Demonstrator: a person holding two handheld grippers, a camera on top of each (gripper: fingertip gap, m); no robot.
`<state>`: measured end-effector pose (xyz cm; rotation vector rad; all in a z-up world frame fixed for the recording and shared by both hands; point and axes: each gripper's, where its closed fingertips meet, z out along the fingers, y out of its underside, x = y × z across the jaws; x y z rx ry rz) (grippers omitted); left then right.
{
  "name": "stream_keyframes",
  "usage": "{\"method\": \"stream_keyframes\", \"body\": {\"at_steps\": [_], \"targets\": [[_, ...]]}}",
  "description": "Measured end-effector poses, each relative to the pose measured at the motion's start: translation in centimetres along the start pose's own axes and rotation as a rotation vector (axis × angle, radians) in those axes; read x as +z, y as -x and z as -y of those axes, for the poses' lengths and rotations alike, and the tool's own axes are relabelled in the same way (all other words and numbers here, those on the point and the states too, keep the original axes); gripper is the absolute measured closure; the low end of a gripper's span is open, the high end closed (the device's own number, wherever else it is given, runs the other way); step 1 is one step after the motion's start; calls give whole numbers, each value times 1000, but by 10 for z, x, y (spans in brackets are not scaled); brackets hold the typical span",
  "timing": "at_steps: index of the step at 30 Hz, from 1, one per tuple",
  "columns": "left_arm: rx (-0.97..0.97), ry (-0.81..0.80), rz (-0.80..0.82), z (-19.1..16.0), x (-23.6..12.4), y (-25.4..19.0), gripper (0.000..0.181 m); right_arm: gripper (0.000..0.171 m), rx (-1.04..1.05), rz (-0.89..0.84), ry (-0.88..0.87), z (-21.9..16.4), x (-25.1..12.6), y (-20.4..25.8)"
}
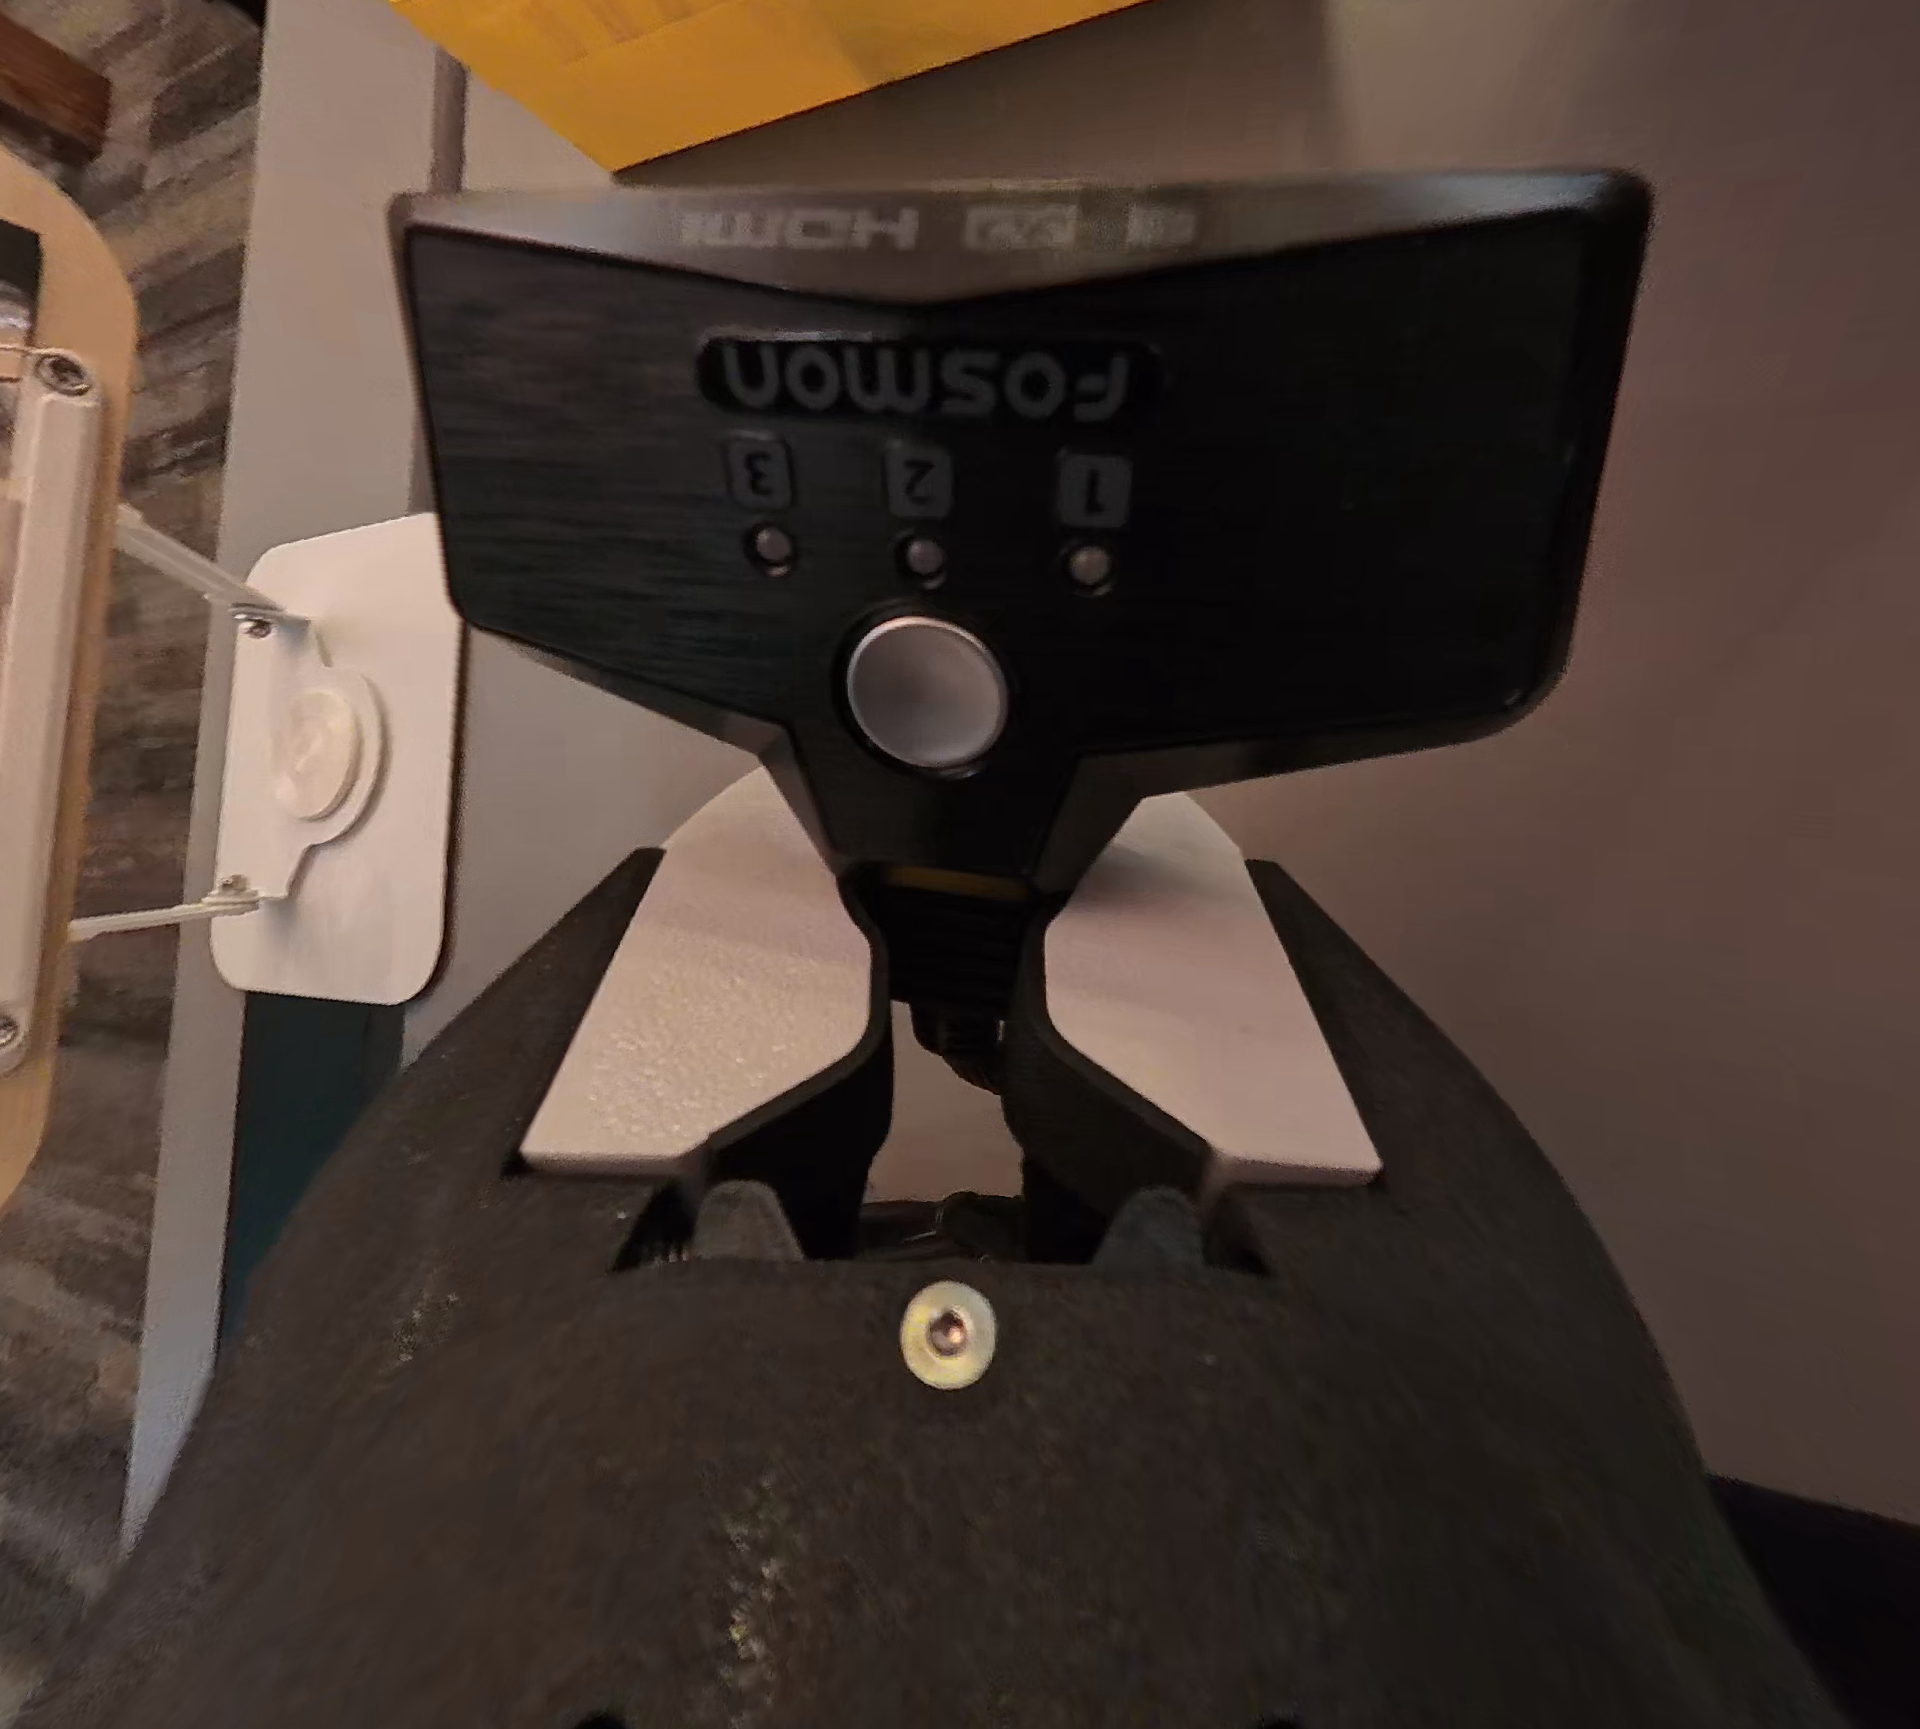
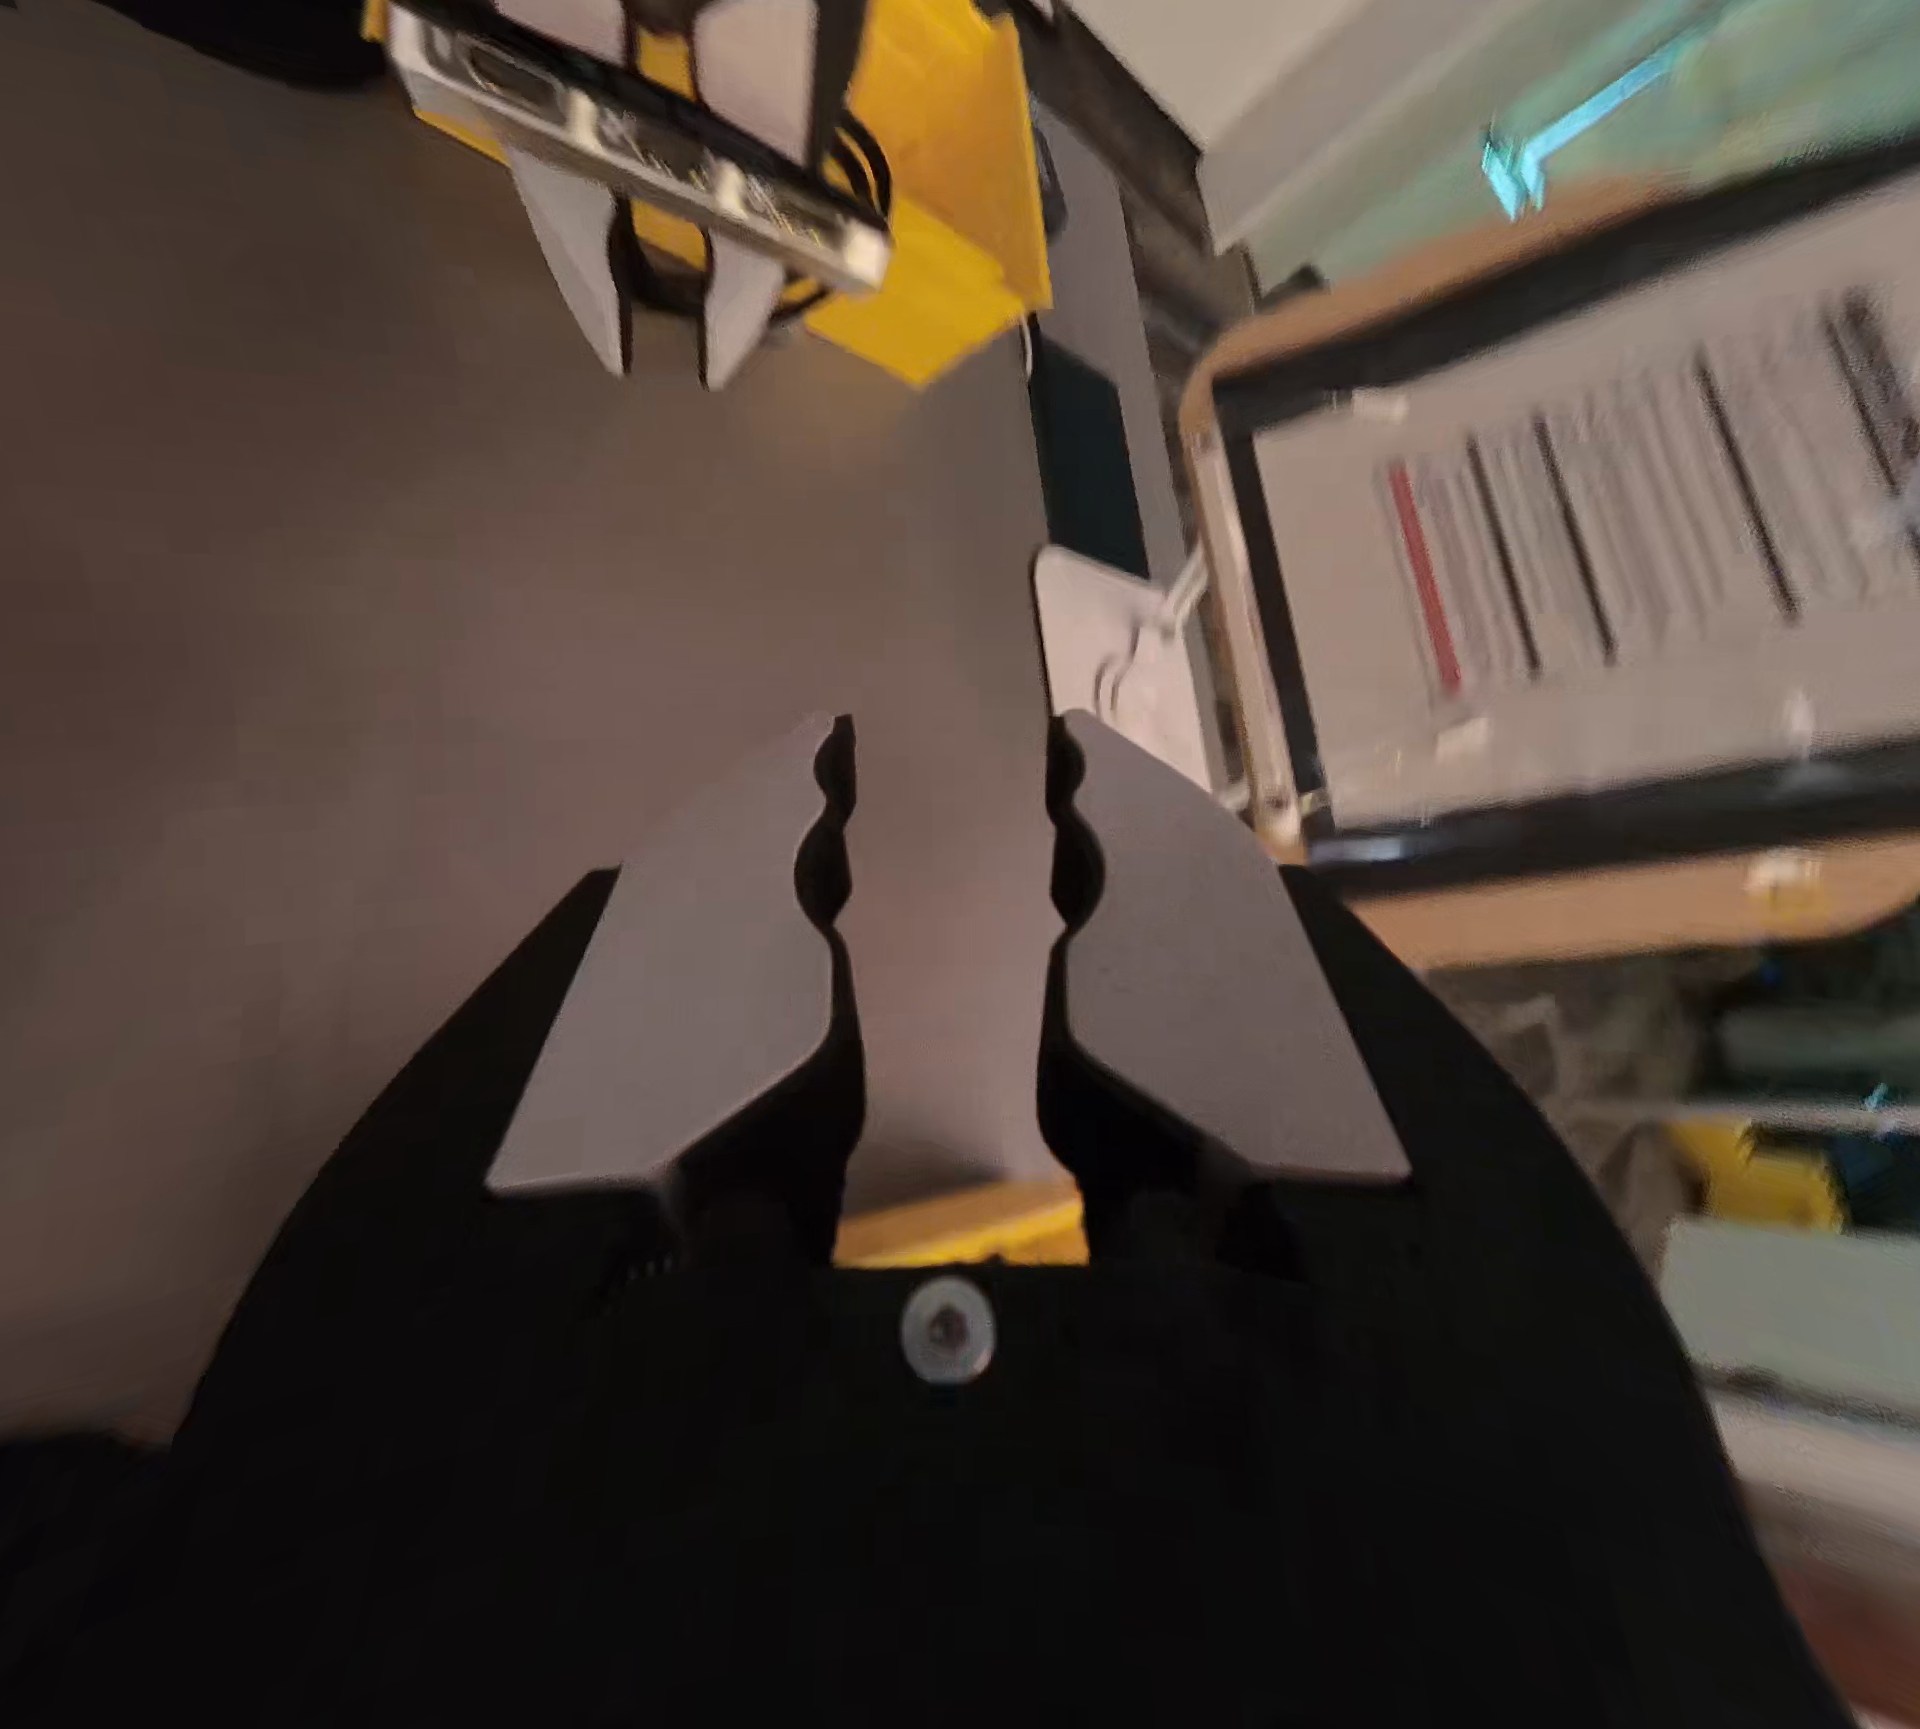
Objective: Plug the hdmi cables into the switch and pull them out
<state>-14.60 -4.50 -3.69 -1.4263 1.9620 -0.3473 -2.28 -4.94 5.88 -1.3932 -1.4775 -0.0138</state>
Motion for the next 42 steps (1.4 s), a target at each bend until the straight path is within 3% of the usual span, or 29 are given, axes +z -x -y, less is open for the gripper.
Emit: {"method": "stream_keyframes", "body": {"at_steps": [1, 5, 10, 15, 19, 24, 27, 29, 33, 37, 42], "targets": [[-2, -7, -25, 0, 0, -3, 162, 133, -63, 2, -13, 10, 13, 7], [-6, -32, -101, 1, -3, -13, 162, 126, -249, -23, -32, 42, 43, 30], [22, -36, -207, 2, -1, -32, 162, 117, -325, 7, -169, 80, 47, 57], [37, -47, -260, 7, 3, -44, 162, 118, -427, 57, -145, 87, 66, 84], [65, -76, -350, 14, 5, -61, 161, 142, -488, 59, -108, 82, 77, 92], [5, -101, -284, 16, 4, -46, 156, 148, -423, 94, -50, 72, 77, 86], [-49, -163, -217, 25, -14, -29, 143, 149, -368, 64, -34, 68, 69, 71], [-74, -242, -130, 34, -33, -12, 125, 148, -326, 11, -34, 65, 62, 56], [-128, -391, 41, 42, -77, 19, 112, 148, -257, -115, -29, 57, 39, 21], [-141, -462, 126, 39, -103, 31, 118, 149, -209, -259, 1, 46, 3, -14], [-140, -455, 140, 36, -105, 33, 121, 148, -166, -473, 48, 33, -56, -53]]}}
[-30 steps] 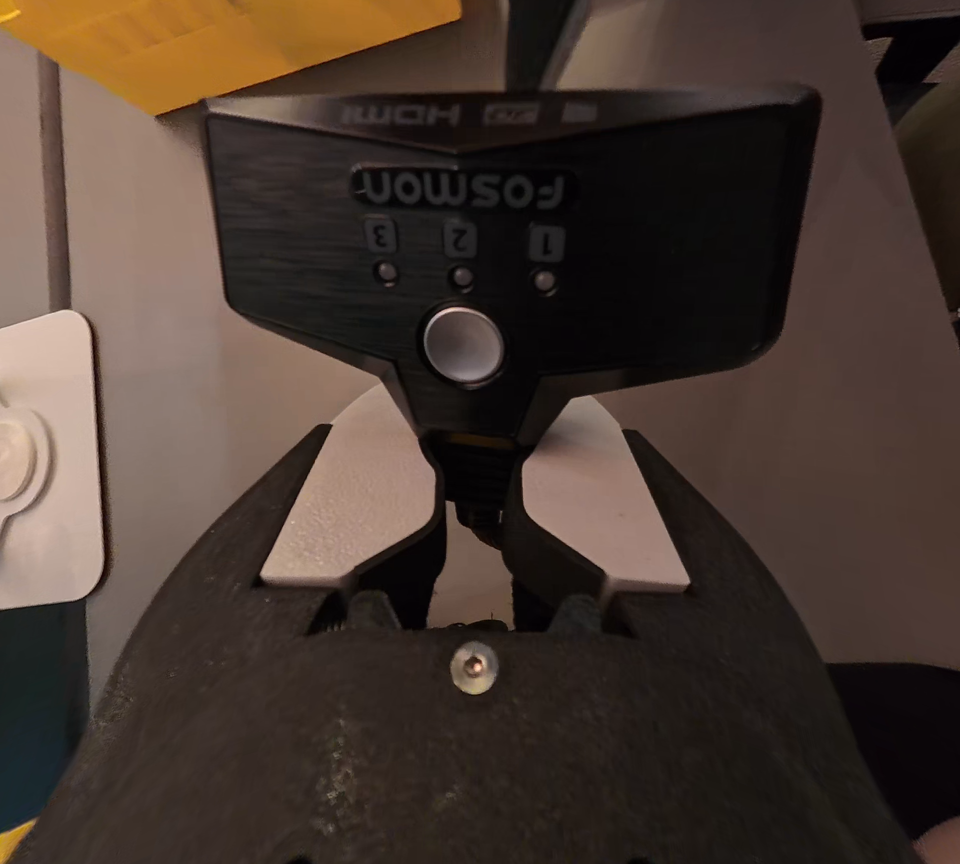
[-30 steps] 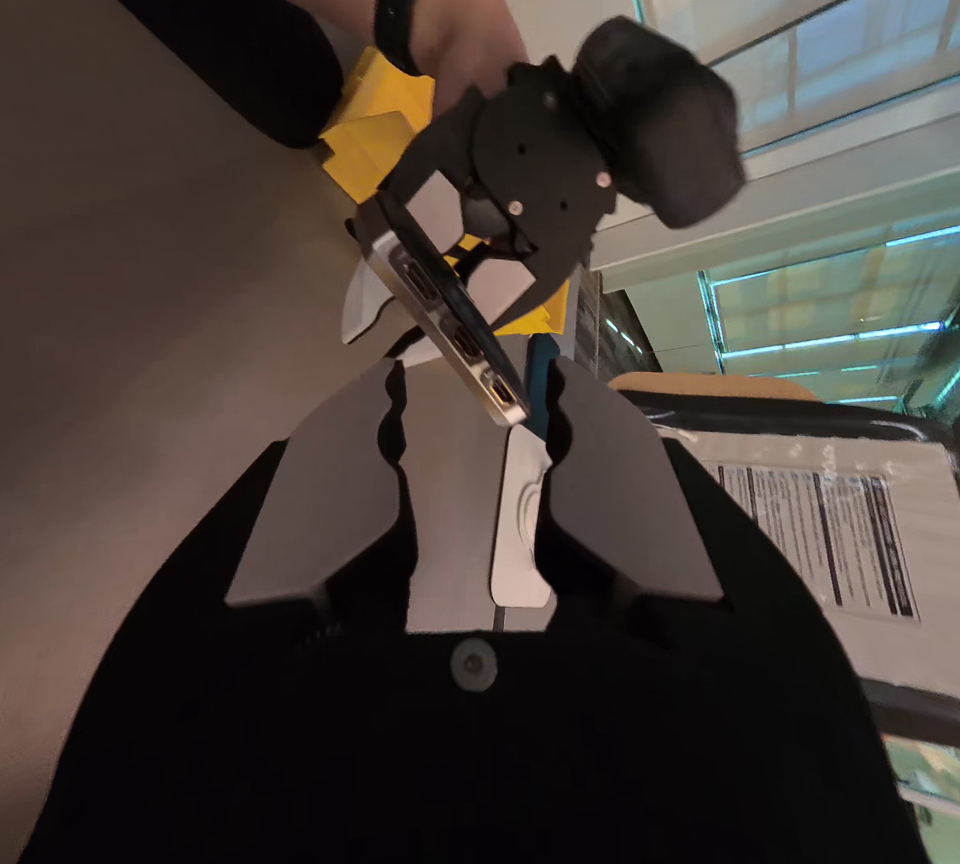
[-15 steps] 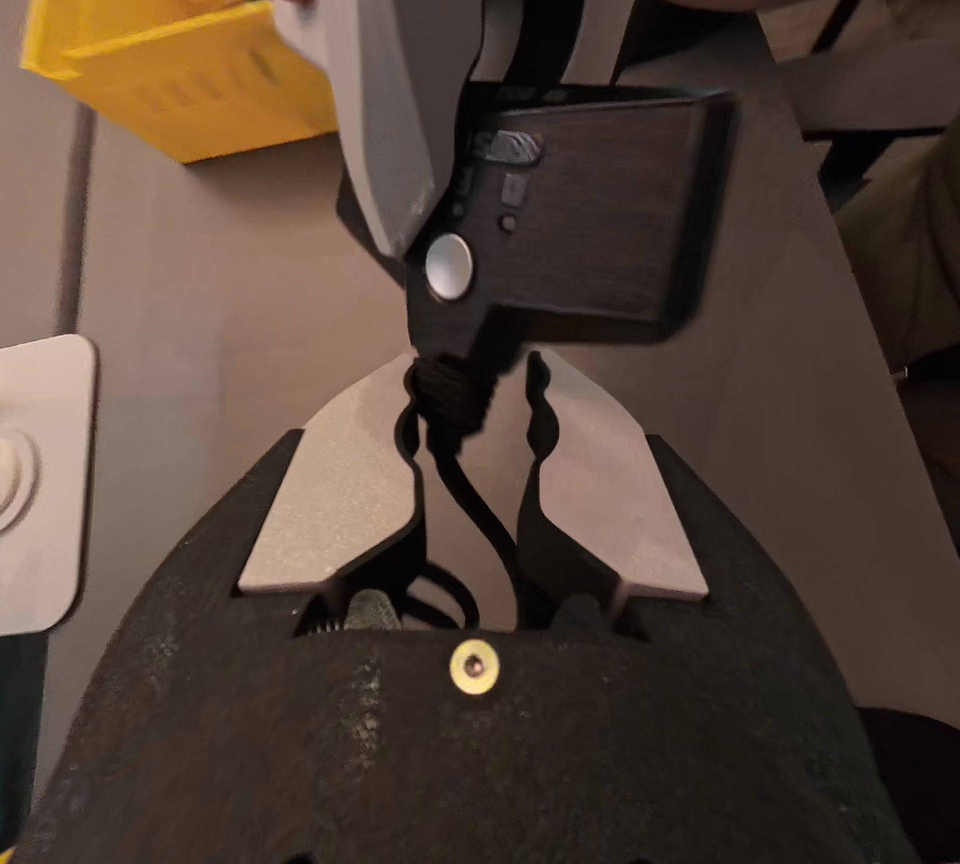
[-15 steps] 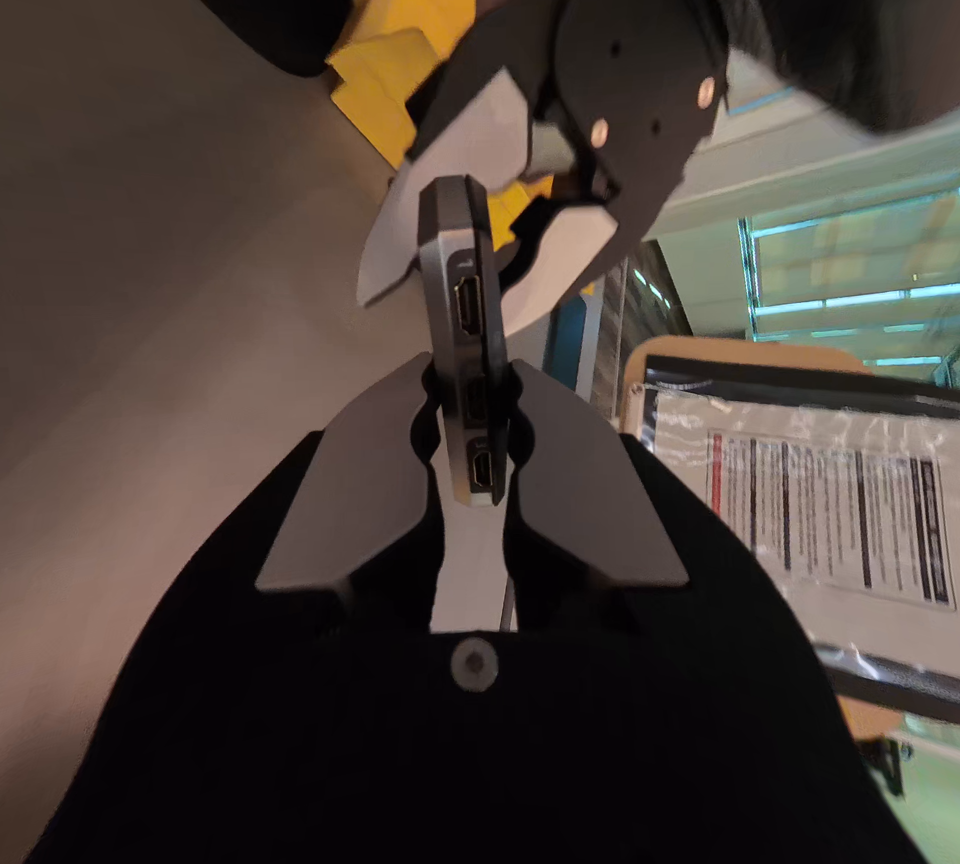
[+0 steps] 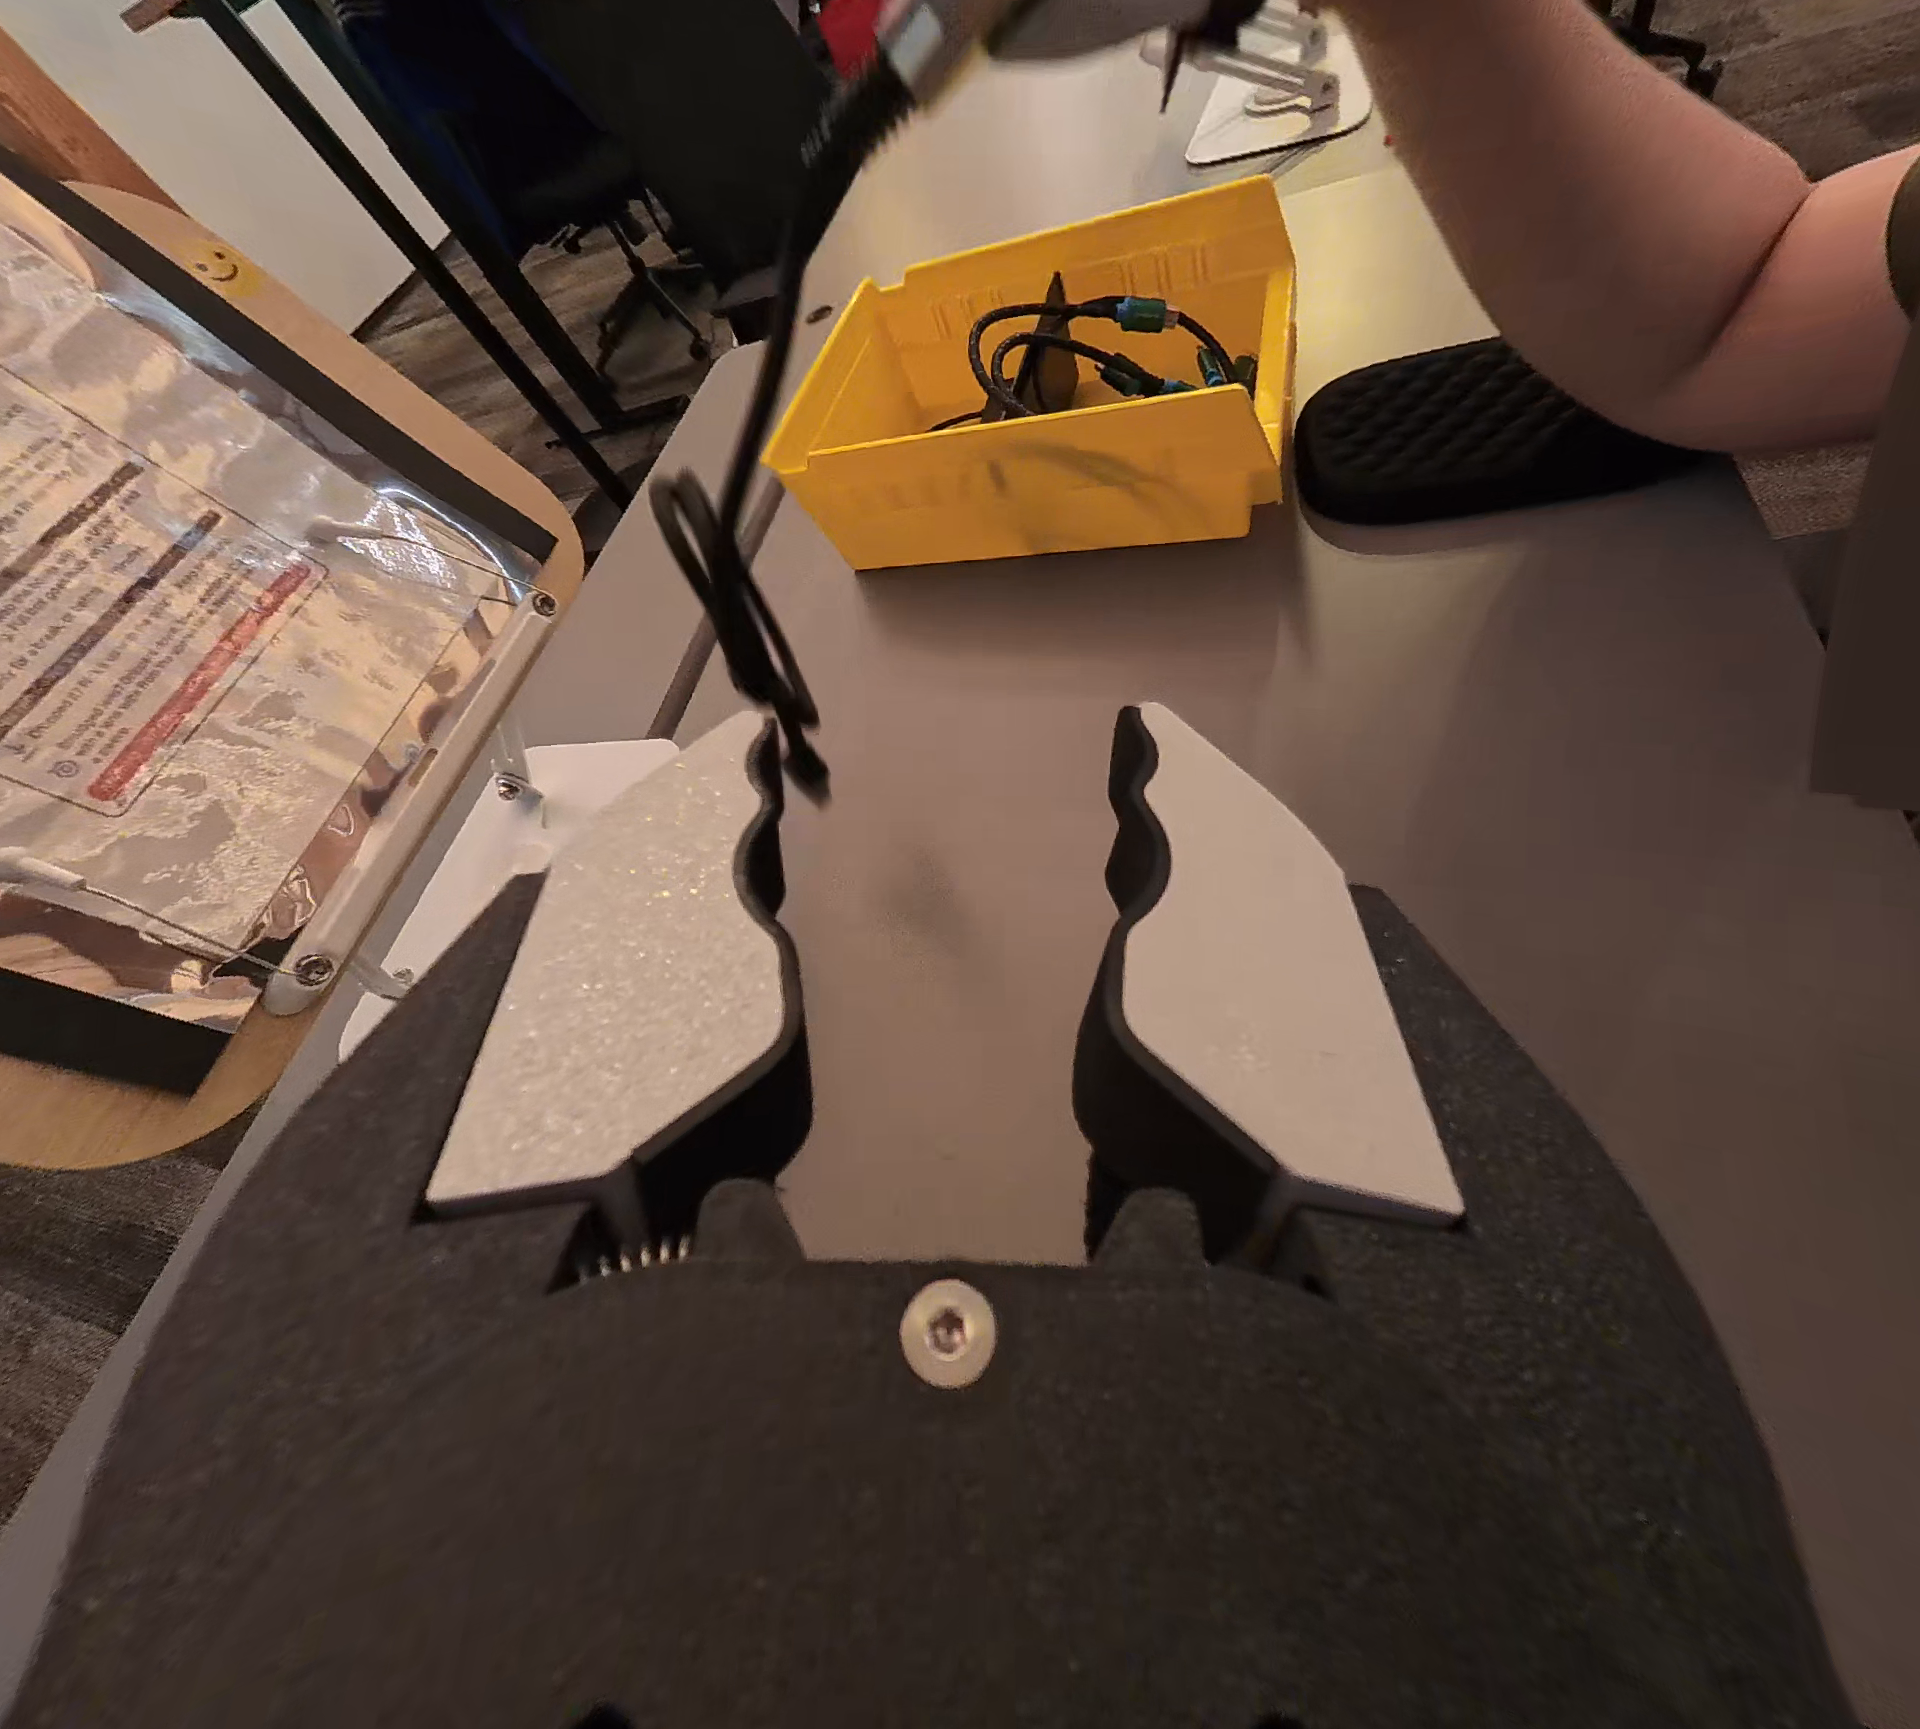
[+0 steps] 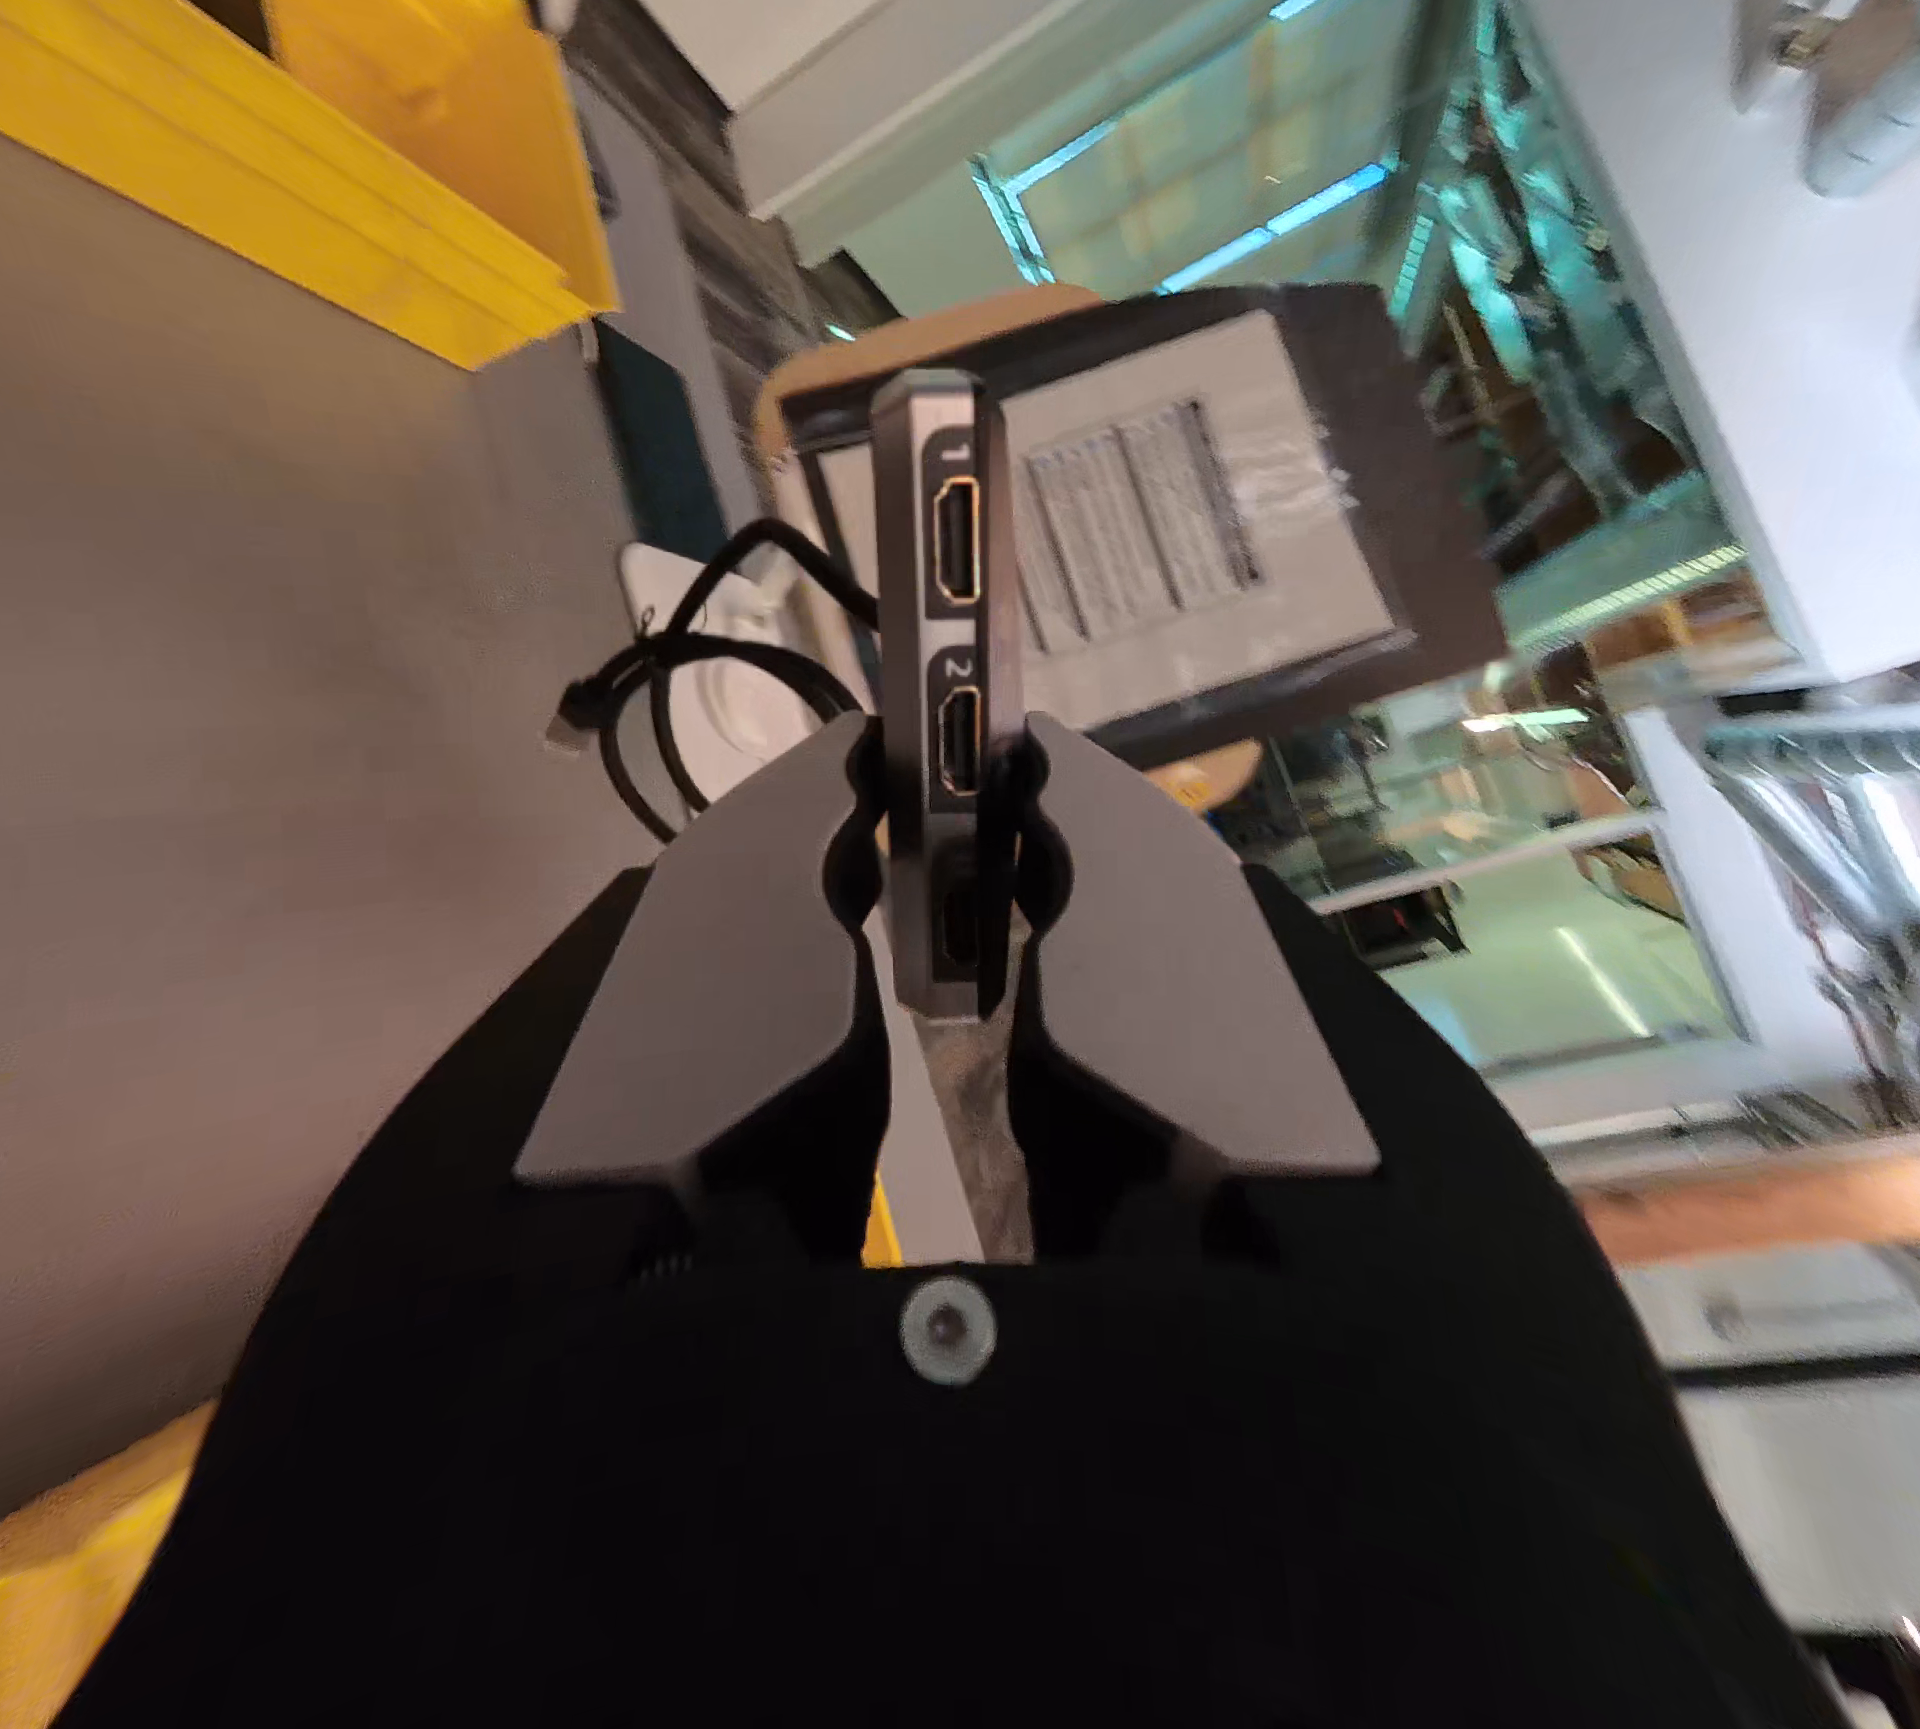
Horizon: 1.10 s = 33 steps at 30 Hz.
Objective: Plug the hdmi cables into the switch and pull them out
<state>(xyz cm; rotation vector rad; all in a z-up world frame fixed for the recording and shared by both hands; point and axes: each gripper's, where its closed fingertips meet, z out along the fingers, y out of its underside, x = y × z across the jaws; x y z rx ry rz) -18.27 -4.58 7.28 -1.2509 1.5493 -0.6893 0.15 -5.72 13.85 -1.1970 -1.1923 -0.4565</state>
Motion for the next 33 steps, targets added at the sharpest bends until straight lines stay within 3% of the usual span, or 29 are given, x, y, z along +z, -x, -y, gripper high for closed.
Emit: {"method": "stream_keyframes", "body": {"at_steps": [6, 14, 24, 33], "targets": [[35, 93, -19, -16, 14, -7, 122, 148, 23, -244, 122, -31, -57, -58], [65, 193, -44, -34, 29, -14, 123, 148, 214, -255, 176, -77, -106, -77], [78, 203, -59, -36, 31, -20, 125, 148, 677, -83, 236, -210, -52, -47], [80, 236, -80, -44, 39, -23, 127, 149, 959, 162, 422, -267, -12, 19]]}}
